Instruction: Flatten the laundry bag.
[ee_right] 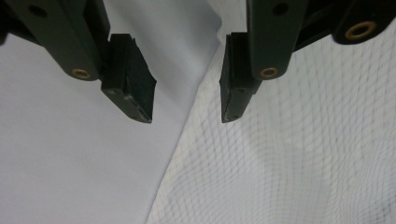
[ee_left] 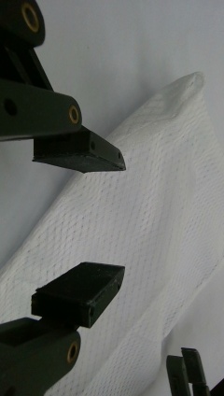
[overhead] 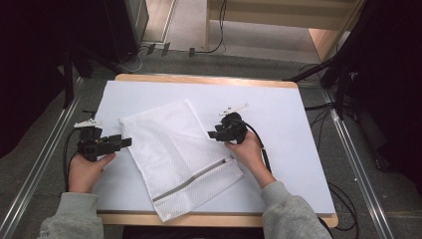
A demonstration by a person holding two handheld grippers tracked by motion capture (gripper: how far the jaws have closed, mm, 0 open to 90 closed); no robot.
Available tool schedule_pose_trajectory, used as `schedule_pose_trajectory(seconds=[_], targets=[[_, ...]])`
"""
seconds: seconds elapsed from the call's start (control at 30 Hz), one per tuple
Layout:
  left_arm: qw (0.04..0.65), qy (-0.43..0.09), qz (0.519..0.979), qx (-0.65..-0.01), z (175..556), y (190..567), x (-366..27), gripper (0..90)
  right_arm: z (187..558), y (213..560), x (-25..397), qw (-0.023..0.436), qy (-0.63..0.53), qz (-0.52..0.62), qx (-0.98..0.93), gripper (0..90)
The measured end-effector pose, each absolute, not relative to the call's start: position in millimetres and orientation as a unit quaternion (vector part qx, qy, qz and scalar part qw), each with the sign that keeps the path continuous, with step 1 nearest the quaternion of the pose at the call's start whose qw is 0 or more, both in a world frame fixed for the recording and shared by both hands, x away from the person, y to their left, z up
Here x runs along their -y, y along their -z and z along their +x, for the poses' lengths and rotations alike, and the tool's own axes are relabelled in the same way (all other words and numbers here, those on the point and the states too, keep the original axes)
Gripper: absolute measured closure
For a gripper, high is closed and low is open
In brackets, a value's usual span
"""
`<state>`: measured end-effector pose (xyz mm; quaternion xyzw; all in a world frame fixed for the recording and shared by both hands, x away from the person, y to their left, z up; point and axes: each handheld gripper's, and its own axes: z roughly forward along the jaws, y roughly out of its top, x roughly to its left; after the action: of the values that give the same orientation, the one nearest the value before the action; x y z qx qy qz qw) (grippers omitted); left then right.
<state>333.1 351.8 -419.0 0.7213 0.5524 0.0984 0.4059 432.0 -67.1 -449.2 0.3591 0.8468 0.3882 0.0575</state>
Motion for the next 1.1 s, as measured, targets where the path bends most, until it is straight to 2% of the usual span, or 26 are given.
schedule_pose_trajectory(seconds=[0.4, 0.63, 0.7, 0.8, 0.83, 0.93, 1.1], targets=[[0.404, -0.098, 0.731, -0.541, 334.4, 421.1, -348.4, 41.0, 450.1, 457.4, 46.2, 0.046, -0.386, 0.361, -0.847, 56.6], [0.403, -0.097, 0.732, -0.541, 334.3, 421.9, -348.3, 40.9, 451.2, 465.6, 27.2, 0.042, -0.371, 0.349, -0.860, 59.6], [0.402, -0.097, 0.732, -0.541, 334.3, 422.0, -348.8, 41.0, 449.5, 466.3, 23.9, 0.051, -0.371, 0.342, -0.862, 63.0], [0.403, -0.096, 0.732, -0.541, 334.5, 422.2, -348.5, 41.0, 447.7, 466.3, 22.3, 0.055, -0.369, 0.339, -0.864, 73.7], [0.403, -0.096, 0.732, -0.541, 334.6, 422.2, -348.2, 41.0, 446.7, 466.2, 21.7, 0.057, -0.366, 0.340, -0.865, 80.2], [0.403, -0.095, 0.733, -0.540, 334.6, 422.2, -347.4, 41.0, 446.3, 466.0, 21.6, 0.061, -0.361, 0.337, -0.867, 89.0], [0.404, -0.095, 0.733, -0.539, 334.5, 421.8, -347.6, 41.0, 449.1, 465.3, 26.3, 0.054, -0.363, 0.348, -0.863, 90.0]])
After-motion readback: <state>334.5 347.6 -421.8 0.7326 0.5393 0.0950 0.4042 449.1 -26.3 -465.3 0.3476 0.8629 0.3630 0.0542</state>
